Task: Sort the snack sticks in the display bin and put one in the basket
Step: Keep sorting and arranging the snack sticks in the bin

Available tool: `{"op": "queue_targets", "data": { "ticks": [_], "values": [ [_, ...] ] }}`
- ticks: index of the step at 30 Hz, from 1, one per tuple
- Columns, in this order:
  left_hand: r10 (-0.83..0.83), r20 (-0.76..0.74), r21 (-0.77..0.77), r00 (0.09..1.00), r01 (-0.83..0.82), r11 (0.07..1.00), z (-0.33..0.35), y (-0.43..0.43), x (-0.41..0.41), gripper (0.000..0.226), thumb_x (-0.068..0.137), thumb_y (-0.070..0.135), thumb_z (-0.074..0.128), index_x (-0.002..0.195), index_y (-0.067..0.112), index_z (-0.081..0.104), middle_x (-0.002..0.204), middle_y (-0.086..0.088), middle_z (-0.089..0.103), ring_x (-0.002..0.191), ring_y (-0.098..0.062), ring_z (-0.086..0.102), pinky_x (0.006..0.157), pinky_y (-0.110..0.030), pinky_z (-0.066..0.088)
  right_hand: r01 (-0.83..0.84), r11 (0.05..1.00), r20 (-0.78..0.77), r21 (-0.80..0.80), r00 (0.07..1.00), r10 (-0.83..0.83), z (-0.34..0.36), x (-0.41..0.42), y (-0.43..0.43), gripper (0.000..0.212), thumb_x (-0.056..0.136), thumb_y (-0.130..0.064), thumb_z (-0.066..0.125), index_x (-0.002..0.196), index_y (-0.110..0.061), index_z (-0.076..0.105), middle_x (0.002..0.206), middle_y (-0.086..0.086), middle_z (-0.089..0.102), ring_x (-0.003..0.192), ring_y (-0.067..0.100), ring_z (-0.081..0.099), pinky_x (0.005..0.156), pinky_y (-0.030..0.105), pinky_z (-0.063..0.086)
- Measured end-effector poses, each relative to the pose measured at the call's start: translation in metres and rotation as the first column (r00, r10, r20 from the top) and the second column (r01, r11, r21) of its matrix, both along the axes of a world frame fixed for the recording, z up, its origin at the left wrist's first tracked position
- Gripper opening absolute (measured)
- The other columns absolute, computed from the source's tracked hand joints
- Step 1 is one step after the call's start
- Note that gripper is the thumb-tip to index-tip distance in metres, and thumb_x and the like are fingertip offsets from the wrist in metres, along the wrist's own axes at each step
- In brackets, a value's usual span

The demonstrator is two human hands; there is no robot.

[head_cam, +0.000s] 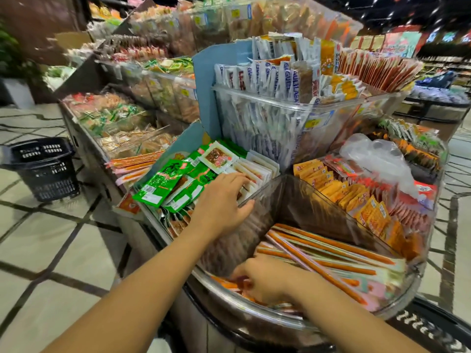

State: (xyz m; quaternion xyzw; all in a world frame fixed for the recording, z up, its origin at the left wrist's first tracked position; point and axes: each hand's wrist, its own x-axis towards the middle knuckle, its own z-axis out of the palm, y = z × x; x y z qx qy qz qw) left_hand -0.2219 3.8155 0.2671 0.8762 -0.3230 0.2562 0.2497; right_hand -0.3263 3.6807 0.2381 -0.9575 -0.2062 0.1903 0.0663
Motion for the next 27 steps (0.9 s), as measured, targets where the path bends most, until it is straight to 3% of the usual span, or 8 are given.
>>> {"op": "queue_targets", "data": {
  "ticks": [3,8,12,15,18,21,25,27],
  "values": [
    [0.005,0.002,-0.011,1.0,-0.005,1.0,0.0,0.0,0.0,0.043,0.087,0.042,0.066,0.123,0.019,0.064,0.129,0.003,0.063,0.123,-0.018,0.052,0.104,-0.036,0.045,0.008,1.0,0.02,0.015,1.0,-0.008,-0.004,0.001,-0.004,0.031,0.089,-0.019,0.065,0.118,-0.029,0.068,0.115,0.0,0.07,0.103,0.023,0.063,0.08,0.03,0.048],
    [0.003,0.013,-0.01,1.0,-0.003,1.0,0.001,0.0,-0.003,0.044,0.088,0.041,0.067,0.125,0.017,0.063,0.133,0.002,0.062,0.125,-0.018,0.051,0.106,-0.033,0.041,0.045,0.999,0.116,0.011,0.992,-0.046,-0.001,0.0,-0.006,0.019,0.081,-0.028,0.073,0.094,-0.028,0.061,0.103,-0.001,0.065,0.094,0.022,0.06,0.081,0.04,0.054],
    [0.003,0.009,-0.019,1.0,-0.003,1.0,0.001,0.0,-0.003,0.04,0.088,0.041,0.067,0.12,0.019,0.063,0.13,0.003,0.062,0.123,-0.018,0.052,0.104,-0.037,0.045,0.118,0.96,0.159,0.254,0.974,-0.162,0.008,-0.004,-0.014,0.022,0.077,-0.033,0.077,0.086,-0.024,0.059,0.091,-0.009,0.069,0.082,0.008,0.064,0.074,0.035,0.056],
    [0.0,0.005,-0.029,1.0,0.0,1.0,0.0,0.0,-0.003,0.037,0.087,0.042,0.067,0.117,0.02,0.063,0.127,0.005,0.063,0.12,-0.017,0.053,0.1,-0.038,0.047,0.203,0.843,0.142,0.498,0.94,-0.31,0.016,-0.01,-0.025,0.021,0.074,-0.023,0.082,0.08,-0.021,0.061,0.082,-0.023,0.069,0.075,-0.001,0.065,0.067,0.019,0.05],
    [-0.002,0.008,-0.027,1.0,0.002,1.0,0.0,-0.001,-0.002,0.036,0.087,0.041,0.067,0.116,0.021,0.062,0.125,0.006,0.063,0.118,-0.016,0.052,0.099,-0.036,0.047,0.258,0.665,0.119,0.701,0.877,-0.465,0.031,-0.015,-0.04,0.021,0.074,-0.029,0.085,0.077,-0.024,0.065,0.08,-0.002,0.074,0.076,0.013,0.072,0.075,0.038,0.058],
    [-0.006,0.014,-0.021,1.0,0.006,1.0,0.0,-0.001,-0.002,0.036,0.088,0.041,0.067,0.117,0.02,0.063,0.124,0.005,0.064,0.117,-0.017,0.053,0.099,-0.036,0.047,0.249,0.48,0.088,0.841,0.813,-0.576,0.053,-0.02,-0.056,0.015,0.089,-0.029,0.075,0.081,-0.016,0.071,0.075,0.005,0.075,0.074,0.02,0.073,0.078,0.045,0.059],
    [-0.002,0.009,0.002,1.0,0.002,1.0,0.001,-0.001,-0.003,0.036,0.089,0.041,0.066,0.119,0.021,0.062,0.124,0.006,0.063,0.119,-0.016,0.053,0.1,-0.038,0.048,0.298,0.284,-0.04,0.911,0.75,-0.661,0.077,-0.031,-0.072,0.059,0.09,-0.053,0.054,0.097,0.006,0.062,0.073,0.019,0.072,0.07,0.028,0.074,0.074,0.044,0.059],
    [-0.001,0.03,0.028,1.0,0.0,1.0,0.001,-0.002,-0.004,0.034,0.089,0.04,0.067,0.117,0.021,0.062,0.124,0.006,0.064,0.118,-0.017,0.055,0.098,-0.038,0.05,0.277,0.228,-0.047,0.933,0.723,-0.689,0.083,-0.038,-0.078,0.059,0.092,-0.05,0.054,0.097,0.009,0.06,0.076,0.023,0.071,0.06,0.031,0.068,0.066,0.044,0.056]
  ]
}}
